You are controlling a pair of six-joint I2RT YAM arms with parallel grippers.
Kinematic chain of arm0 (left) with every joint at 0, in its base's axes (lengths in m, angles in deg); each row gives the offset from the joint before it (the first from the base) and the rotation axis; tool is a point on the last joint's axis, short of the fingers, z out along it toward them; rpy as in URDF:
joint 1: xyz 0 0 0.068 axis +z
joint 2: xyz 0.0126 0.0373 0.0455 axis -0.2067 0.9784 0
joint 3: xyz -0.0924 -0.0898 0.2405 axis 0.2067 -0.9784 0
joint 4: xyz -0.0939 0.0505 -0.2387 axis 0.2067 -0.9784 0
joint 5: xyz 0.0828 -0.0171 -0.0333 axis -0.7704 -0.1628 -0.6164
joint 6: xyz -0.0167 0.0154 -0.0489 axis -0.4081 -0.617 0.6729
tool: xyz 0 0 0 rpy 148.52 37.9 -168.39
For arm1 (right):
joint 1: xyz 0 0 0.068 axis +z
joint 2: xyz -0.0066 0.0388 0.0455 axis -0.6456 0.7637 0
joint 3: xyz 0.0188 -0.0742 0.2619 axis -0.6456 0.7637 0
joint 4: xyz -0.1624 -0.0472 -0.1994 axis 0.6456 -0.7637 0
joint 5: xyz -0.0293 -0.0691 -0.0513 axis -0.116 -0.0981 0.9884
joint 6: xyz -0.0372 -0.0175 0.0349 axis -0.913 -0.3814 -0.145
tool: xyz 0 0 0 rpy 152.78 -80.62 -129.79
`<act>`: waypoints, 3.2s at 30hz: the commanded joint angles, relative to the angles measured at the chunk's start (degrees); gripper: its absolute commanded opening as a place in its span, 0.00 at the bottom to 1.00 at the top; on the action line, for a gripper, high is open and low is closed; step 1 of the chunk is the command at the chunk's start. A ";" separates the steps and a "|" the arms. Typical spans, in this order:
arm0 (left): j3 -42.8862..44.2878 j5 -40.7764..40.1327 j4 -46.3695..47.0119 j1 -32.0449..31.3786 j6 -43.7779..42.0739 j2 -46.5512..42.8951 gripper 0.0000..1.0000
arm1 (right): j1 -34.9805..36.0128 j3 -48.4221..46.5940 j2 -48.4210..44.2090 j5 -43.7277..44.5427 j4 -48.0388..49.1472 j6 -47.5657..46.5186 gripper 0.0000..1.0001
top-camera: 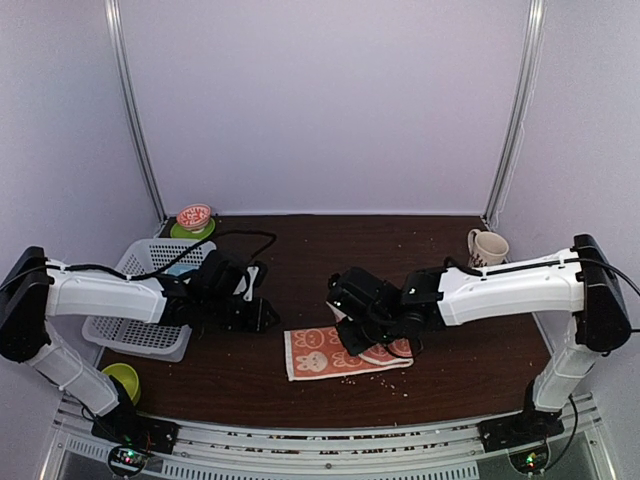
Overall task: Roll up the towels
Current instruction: Fold the towel at the center of the board, then smooth out the towel at the center of the board.
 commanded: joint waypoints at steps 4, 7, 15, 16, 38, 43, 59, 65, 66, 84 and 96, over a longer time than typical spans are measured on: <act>-2.43 -1.15 1.65 -0.36 1.70 -2.02 0.25 | 3.02 -4.80 4.14 -0.74 0.32 0.03 0.00; -2.33 -1.24 1.31 -0.32 1.49 -1.86 0.25 | 3.69 -5.72 5.51 -1.19 0.00 0.09 0.00; -2.48 -0.93 1.64 -0.33 1.52 -1.43 0.25 | 5.47 -6.21 6.63 -1.52 -0.26 -0.42 0.00; -2.48 -0.87 1.65 -0.33 1.53 -1.30 0.25 | 5.58 -6.27 6.72 -1.53 -0.26 -0.41 0.00; -3.19 -0.48 2.75 -0.33 1.35 -0.24 0.24 | 7.08 -11.96 13.24 -4.14 -2.60 -0.84 0.00; -3.33 -0.37 2.89 -0.33 1.38 -0.12 0.25 | 7.08 -13.36 14.89 -4.87 -3.40 -0.44 0.00; -0.06 -0.82 -4.40 -1.09 1.44 -3.05 0.28 | 4.96 -8.82 1.06 -8.65 -0.05 -1.25 0.77; 9.74 2.10 -17.19 -4.45 1.89 1.80 0.46 | -4.49 8.74 -11.87 -6.40 6.36 6.11 0.71; 10.46 3.41 -17.21 -4.93 2.85 2.70 0.48 | -5.98 11.19 -13.69 -6.72 7.92 6.84 0.71; 4.94 14.04 0.42 -5.52 18.56 11.68 0.68 | -11.11 21.67 -22.93 -7.77 12.75 7.09 0.73; 4.86 14.52 0.28 -5.51 19.54 14.73 0.56 | -11.63 22.24 -22.58 -8.32 13.80 7.66 0.72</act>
